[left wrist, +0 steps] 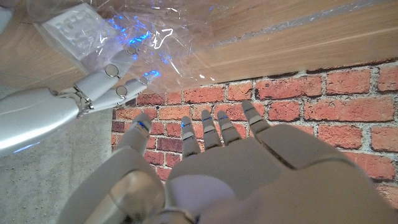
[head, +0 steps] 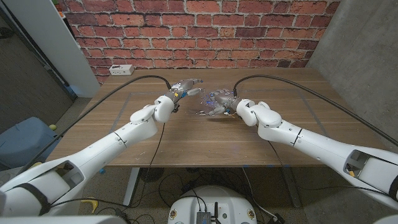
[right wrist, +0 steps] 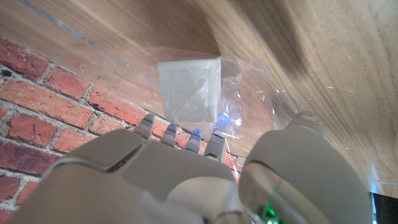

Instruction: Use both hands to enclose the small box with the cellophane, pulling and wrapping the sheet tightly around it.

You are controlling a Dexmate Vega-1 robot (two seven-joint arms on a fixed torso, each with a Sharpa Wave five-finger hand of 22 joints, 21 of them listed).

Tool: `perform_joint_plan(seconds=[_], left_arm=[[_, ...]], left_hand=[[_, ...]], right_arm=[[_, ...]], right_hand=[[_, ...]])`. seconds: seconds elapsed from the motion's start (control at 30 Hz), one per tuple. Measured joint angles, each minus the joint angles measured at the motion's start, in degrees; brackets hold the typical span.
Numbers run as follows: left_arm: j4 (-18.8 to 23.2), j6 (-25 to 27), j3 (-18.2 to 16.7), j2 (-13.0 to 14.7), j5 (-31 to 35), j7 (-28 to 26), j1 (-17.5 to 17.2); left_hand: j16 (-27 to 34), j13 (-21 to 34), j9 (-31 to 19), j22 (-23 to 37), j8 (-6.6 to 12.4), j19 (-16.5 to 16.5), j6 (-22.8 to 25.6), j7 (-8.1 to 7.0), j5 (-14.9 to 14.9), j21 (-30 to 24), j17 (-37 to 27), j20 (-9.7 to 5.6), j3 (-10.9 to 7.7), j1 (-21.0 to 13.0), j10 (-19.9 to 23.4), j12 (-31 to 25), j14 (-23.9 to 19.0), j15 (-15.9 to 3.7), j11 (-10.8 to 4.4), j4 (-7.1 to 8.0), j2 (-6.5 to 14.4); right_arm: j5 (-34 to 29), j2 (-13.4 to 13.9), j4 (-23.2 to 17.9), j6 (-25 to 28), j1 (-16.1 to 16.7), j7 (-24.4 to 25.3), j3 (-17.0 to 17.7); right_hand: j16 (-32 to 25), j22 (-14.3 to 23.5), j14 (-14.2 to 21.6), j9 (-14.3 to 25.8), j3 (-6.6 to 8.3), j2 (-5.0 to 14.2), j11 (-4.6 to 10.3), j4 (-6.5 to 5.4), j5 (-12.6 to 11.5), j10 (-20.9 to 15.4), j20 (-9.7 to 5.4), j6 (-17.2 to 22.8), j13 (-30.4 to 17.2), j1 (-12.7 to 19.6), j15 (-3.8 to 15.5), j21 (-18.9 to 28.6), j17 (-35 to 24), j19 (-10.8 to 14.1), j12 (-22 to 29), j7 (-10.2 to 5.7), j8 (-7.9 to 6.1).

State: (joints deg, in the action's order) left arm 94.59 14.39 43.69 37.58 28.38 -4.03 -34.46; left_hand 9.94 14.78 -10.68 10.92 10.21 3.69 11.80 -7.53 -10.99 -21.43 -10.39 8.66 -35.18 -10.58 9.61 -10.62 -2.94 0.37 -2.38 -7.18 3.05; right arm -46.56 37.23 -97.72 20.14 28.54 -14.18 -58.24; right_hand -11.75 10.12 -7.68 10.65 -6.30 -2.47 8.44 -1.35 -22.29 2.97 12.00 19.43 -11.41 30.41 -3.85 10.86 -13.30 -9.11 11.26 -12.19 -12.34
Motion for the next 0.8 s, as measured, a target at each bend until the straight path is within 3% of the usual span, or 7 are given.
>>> perform_joint_plan(seconds=[0.17,0.27,0.37,0.5,0.63,0.8], left_arm=[[-1.63,-0.5,1.29,-0.59,0.07,3.12,1.77],[-2.45,-0.51,2.04,-0.94,0.49,5.87,2.72],[-5.32,-0.06,5.05,-2.28,1.15,8.37,5.94],[-6.81,0.74,6.87,-3.07,1.97,11.21,7.68],[-7.39,1.91,8.58,-3.58,3.24,13.3,8.86],[-7.64,3.61,10.13,-3.95,4.81,15.81,9.92]], left_hand=[[0.0,-0.98,0.03,0.0,1.04,1.87,2.25,2.71,0.66,1.29,0.0,-0.38,1.35,1.95,-0.43,-0.75,2.42,-0.35,-0.56,0.55,-0.53],[0.32,-1.77,0.08,0.0,1.97,2.43,6.26,4.07,1.22,1.95,0.21,-0.32,2.12,3.75,2.13,-1.77,2.42,-0.35,-0.69,1.33,-0.74],[0.67,-2.47,0.31,0.0,2.46,2.69,9.94,5.61,1.33,2.43,0.27,-0.59,2.97,5.29,4.77,-2.39,1.95,-0.82,-0.73,2.2,-0.91],[1.88,-3.28,0.32,-0.07,3.2,2.12,16.45,7.39,1.53,2.8,0.27,-1.12,3.89,7.57,10.44,-4.04,-3.08,-1.61,0.04,3.11,-1.23],[2.59,-3.78,0.36,-0.27,3.66,-2.49,23.66,9.41,1.2,2.5,0.54,-1.47,4.17,8.4,17.48,-5.48,-10.74,-2.5,0.63,3.39,-1.46],[2.88,-3.86,0.37,-0.27,3.65,-5.71,27.13,11.24,1.21,1.91,0.54,-1.93,3.79,9.17,20.95,-5.7,-15.15,-2.7,1.57,4.04,-0.66]], right_arm=[[-3.34,-0.24,0.2,-1.76,0.19,0.02,-0.21],[-3.34,-0.42,0.4,-1.76,0.35,0.02,-0.21],[-5.26,-0.5,0.56,-2.47,0.67,-0.24,-0.03],[-6.12,-0.75,0.65,-2.86,1.15,-0.39,0.42],[-6.79,-1.07,0.83,-2.88,1.48,-0.59,0.96],[-7.08,-1.48,1.13,-3.0,1.81,-0.69,1.74]], right_hand=[[-0.34,0.0,0.09,0.0,0.0,0.31,0.39,0.0,0.0,-0.4,-0.14,0.44,0.24,0.31,0.09,0.0,0.0,0.54,0.22,0.01,0.0],[-0.34,0.0,0.1,0.0,0.0,0.29,0.38,0.0,0.0,-0.41,-0.13,0.74,0.23,0.32,0.09,0.0,0.0,0.54,0.41,0.32,0.0],[-0.34,0.01,0.32,0.0,0.0,0.14,0.36,0.0,-0.4,-0.42,-0.13,0.97,0.23,0.47,0.32,0.0,0.0,0.53,0.42,0.09,0.0],[-0.56,0.01,0.41,0.0,0.0,0.37,0.19,0.0,-0.4,-1.01,0.14,1.36,0.23,0.69,0.4,0.45,-0.01,0.89,0.56,0.31,0.0],[-0.55,0.01,0.41,0.0,-0.27,0.37,-1.35,0.21,-0.61,-0.61,-0.13,1.11,0.23,0.69,0.39,0.45,0.0,1.16,0.57,0.56,0.0],[-0.77,0.01,0.41,0.02,-0.44,0.37,-2.65,0.05,-0.61,-1.73,0.18,0.3,0.23,0.68,0.39,0.45,-0.01,1.46,0.73,1.38,0.68]])
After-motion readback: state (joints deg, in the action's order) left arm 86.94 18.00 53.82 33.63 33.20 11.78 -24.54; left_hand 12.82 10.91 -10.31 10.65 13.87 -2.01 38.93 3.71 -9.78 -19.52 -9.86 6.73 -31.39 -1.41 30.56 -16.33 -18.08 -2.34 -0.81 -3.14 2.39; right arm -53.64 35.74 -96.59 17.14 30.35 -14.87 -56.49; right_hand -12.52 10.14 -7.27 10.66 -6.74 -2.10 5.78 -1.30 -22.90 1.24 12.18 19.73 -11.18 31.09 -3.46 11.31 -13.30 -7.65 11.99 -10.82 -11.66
